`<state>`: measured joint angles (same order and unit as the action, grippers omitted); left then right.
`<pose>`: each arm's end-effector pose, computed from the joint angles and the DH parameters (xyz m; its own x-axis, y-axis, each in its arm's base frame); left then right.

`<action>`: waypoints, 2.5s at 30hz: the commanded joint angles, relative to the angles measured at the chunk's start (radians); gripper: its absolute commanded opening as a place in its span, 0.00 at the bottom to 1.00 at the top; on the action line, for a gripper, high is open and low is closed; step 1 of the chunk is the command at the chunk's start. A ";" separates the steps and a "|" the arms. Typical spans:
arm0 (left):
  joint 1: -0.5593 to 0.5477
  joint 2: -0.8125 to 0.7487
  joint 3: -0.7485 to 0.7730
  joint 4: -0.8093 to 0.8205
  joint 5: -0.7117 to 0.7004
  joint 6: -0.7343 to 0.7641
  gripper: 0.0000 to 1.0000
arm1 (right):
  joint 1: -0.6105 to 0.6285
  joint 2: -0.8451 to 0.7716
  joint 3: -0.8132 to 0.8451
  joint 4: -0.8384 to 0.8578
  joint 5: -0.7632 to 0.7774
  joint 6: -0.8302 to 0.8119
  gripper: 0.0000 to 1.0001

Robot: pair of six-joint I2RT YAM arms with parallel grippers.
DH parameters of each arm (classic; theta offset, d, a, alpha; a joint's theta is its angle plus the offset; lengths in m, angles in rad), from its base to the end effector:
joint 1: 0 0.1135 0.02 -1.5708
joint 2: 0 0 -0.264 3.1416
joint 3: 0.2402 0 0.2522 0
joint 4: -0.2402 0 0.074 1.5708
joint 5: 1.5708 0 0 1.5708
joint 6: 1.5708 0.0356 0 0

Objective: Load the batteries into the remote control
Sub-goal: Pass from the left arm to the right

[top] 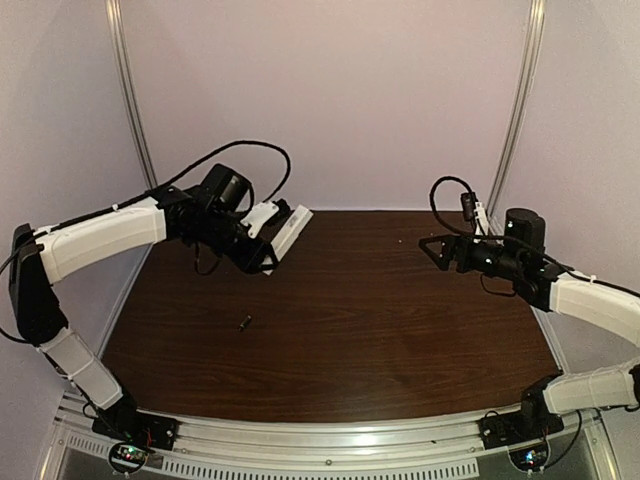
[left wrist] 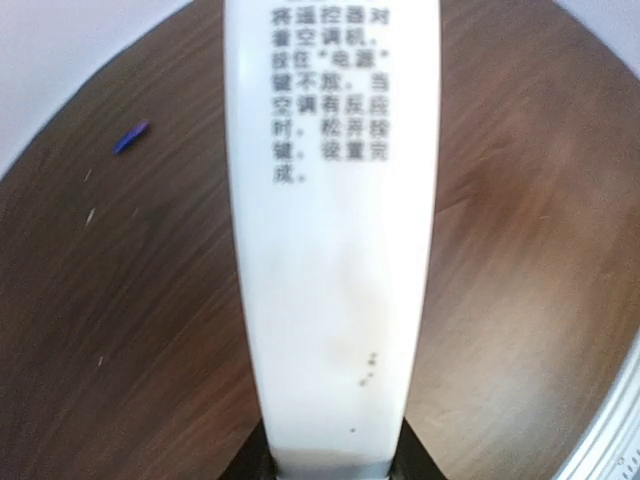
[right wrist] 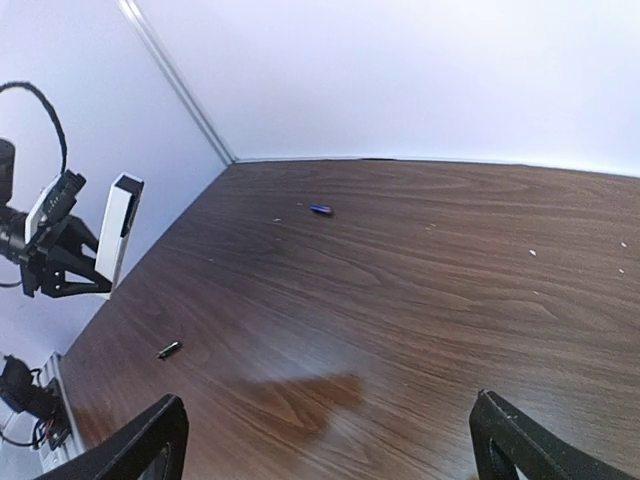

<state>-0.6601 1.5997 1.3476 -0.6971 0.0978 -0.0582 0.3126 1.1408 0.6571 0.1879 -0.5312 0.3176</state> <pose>0.2692 -0.2134 0.2854 -0.6792 0.4540 -0.5767 0.6167 0.7790 -0.1131 0.2370 0.0955 0.2621 -0.4903 0.1245 -0.8626 -0.6033 0.6658 0.4390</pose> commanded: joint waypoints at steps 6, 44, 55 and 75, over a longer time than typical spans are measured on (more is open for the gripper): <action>-0.180 -0.005 0.106 0.084 0.460 0.195 0.13 | 0.105 -0.166 -0.029 0.099 -0.293 -0.065 0.98; -0.319 0.187 0.261 -0.025 0.586 0.336 0.07 | 0.391 -0.053 0.182 -0.159 -0.420 -0.227 0.26; -0.276 0.182 0.261 -0.035 0.567 0.298 0.49 | 0.402 -0.071 0.187 -0.221 -0.325 -0.259 0.00; 0.017 -0.007 -0.180 1.021 0.863 -0.679 0.97 | 0.411 -0.216 0.018 0.170 0.037 -0.377 0.00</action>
<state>-0.6357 1.5841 1.2144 -0.0174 0.8581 -0.4454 0.7094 0.9531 0.6994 0.2394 -0.5468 -0.0208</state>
